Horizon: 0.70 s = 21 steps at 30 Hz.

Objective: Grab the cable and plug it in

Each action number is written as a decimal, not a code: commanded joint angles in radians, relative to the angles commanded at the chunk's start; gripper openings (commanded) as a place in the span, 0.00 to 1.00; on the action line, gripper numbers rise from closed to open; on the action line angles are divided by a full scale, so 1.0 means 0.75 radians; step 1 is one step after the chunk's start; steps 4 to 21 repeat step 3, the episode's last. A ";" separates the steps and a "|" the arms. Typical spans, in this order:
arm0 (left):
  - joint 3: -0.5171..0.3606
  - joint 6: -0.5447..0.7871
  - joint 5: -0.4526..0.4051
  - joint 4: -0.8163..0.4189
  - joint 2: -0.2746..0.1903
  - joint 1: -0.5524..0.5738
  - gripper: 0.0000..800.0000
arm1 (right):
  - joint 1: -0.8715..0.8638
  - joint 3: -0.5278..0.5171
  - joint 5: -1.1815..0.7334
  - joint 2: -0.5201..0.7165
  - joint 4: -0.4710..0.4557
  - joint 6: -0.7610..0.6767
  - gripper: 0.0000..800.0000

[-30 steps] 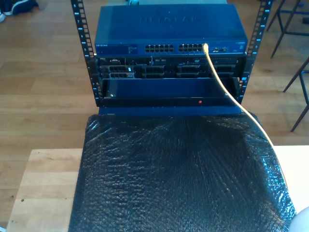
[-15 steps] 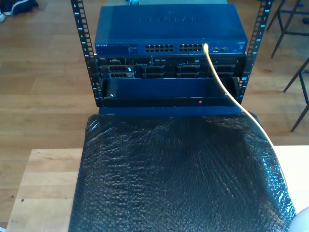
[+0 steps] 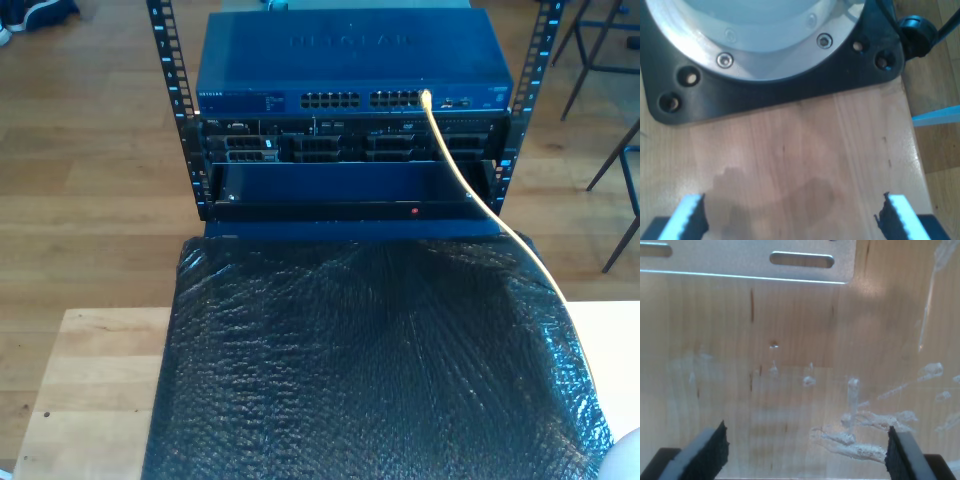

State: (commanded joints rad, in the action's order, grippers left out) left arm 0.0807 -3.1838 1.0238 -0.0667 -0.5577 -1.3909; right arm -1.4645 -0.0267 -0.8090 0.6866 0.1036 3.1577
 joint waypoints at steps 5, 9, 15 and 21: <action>0.000 0.000 0.000 0.000 0.000 0.000 1.00 | 0.000 0.000 0.000 0.000 0.000 0.000 1.00; 0.000 0.000 0.000 0.000 0.000 0.000 1.00 | 0.000 0.000 0.000 0.000 0.000 0.000 1.00; 0.000 0.000 0.000 0.000 0.000 0.000 1.00 | 0.000 0.000 0.000 0.000 0.000 0.000 1.00; 0.000 0.000 0.000 0.000 0.000 0.000 1.00 | 0.000 0.000 0.000 0.000 0.000 0.000 1.00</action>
